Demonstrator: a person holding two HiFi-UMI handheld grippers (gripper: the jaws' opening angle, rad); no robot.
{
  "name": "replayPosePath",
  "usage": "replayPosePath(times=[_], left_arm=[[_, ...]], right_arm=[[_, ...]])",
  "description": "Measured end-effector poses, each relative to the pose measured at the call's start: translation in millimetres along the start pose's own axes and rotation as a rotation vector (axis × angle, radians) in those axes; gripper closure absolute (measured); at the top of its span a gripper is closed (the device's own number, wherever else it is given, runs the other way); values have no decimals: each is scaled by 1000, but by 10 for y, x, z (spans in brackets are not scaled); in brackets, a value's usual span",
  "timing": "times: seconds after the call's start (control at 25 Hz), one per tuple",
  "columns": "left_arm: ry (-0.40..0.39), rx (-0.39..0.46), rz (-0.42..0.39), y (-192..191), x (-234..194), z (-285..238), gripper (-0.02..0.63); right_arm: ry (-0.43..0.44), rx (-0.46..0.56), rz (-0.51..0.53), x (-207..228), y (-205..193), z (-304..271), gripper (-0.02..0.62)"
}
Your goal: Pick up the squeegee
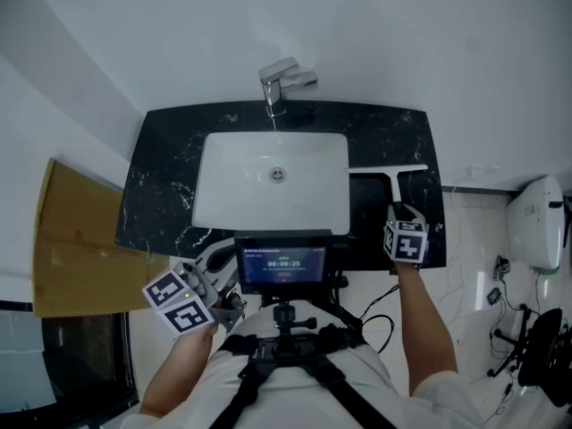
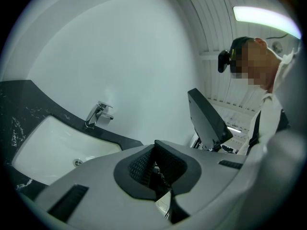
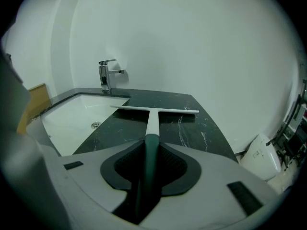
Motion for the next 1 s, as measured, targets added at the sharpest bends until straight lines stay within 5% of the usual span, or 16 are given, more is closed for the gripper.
replayPosePath(times=[1.0], left_arm=[[-30, 14, 12, -77, 49, 80, 609]], right_arm=[[-5, -10, -8, 29, 22, -18, 506]])
Point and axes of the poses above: the fingertips, and each gripper's own axes: z backward along the fingers, x to its right, y out of its top, the point moved 4 cm from there along z, backward along the fingers, and after that the axes turned 5 degrees about -y, right-handed, at the moved point
